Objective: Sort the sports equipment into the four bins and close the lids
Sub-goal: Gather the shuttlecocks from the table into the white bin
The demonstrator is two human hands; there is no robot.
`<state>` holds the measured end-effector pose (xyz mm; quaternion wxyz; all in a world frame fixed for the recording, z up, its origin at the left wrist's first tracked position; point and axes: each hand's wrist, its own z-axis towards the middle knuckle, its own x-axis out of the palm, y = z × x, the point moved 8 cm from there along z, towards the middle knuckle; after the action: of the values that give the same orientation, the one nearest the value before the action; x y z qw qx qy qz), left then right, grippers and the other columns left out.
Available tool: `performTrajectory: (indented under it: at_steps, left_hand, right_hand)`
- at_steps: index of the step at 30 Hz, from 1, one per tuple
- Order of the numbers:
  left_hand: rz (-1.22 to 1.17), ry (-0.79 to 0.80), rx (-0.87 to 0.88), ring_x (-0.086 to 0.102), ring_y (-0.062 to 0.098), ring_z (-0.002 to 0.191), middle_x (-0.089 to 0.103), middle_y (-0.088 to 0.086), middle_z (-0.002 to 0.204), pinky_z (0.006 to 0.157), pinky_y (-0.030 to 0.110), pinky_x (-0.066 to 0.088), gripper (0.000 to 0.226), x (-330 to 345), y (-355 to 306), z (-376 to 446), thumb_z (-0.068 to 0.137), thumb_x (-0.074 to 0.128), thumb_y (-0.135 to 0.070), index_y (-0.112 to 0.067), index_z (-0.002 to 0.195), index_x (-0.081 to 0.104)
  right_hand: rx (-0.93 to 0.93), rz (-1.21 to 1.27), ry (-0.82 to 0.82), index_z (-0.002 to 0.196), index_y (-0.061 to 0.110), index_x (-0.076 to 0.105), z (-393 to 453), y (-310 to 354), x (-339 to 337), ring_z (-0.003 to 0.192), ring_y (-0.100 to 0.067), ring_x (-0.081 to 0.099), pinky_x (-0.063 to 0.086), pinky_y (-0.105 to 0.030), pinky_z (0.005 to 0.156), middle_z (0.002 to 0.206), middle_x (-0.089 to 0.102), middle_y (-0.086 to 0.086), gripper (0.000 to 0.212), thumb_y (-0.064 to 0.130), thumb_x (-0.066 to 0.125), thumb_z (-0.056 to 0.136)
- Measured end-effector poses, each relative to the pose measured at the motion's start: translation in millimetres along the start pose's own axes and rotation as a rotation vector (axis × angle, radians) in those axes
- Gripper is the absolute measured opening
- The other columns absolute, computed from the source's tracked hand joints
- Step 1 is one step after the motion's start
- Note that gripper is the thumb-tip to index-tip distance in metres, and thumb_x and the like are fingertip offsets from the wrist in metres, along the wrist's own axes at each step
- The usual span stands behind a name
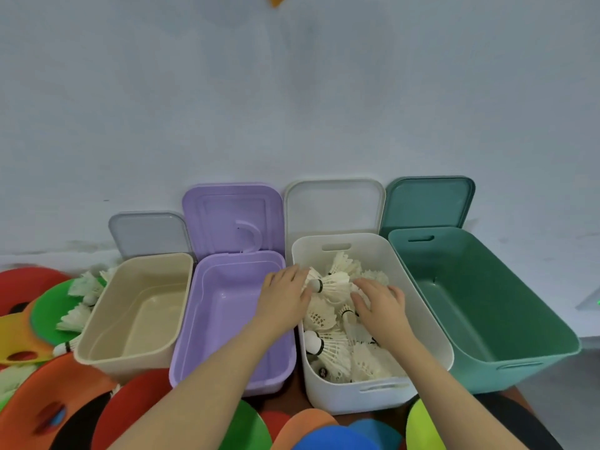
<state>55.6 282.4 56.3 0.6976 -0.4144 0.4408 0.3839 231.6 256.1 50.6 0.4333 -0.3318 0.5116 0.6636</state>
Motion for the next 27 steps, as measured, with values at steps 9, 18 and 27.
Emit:
performTrajectory:
  at_steps: [9,18,27]
  left_hand:
    - [0.012,-0.120,-0.124,0.057,0.026,0.112,0.060,0.007,0.124,0.091,0.040,0.040,0.038,-77,86,-32,0.087,0.045,-0.027,-0.011,0.119,0.060]
    - [0.091,-0.099,-0.269,0.064,0.026,0.092,0.067,0.003,0.101,0.077,0.040,0.046,0.046,-136,243,-92,0.077,0.033,-0.036,-0.015,0.099,0.067]
    - [0.020,-0.072,-0.308,0.054,0.027,0.112,0.061,0.003,0.119,0.091,0.042,0.035,0.046,-139,391,-133,0.087,0.035,-0.038,-0.015,0.115,0.063]
  right_hand:
    - [-0.167,0.163,-0.029,0.119,0.018,0.061,23,109,9,0.109,-0.022,0.054,0.032,-0.033,0.092,0.115,0.062,0.001,0.030,0.024,0.046,0.094]
    - [-0.261,0.319,0.052,0.119,0.011,0.062,30,258,73,0.107,-0.021,0.058,0.045,-0.033,0.092,0.116,0.063,-0.004,0.030,0.011,0.054,0.090]
    - [-0.266,0.292,0.129,0.113,0.011,0.064,49,384,160,0.103,-0.024,0.058,0.046,-0.042,0.089,0.107,0.066,-0.004,0.027,0.011,0.057,0.087]
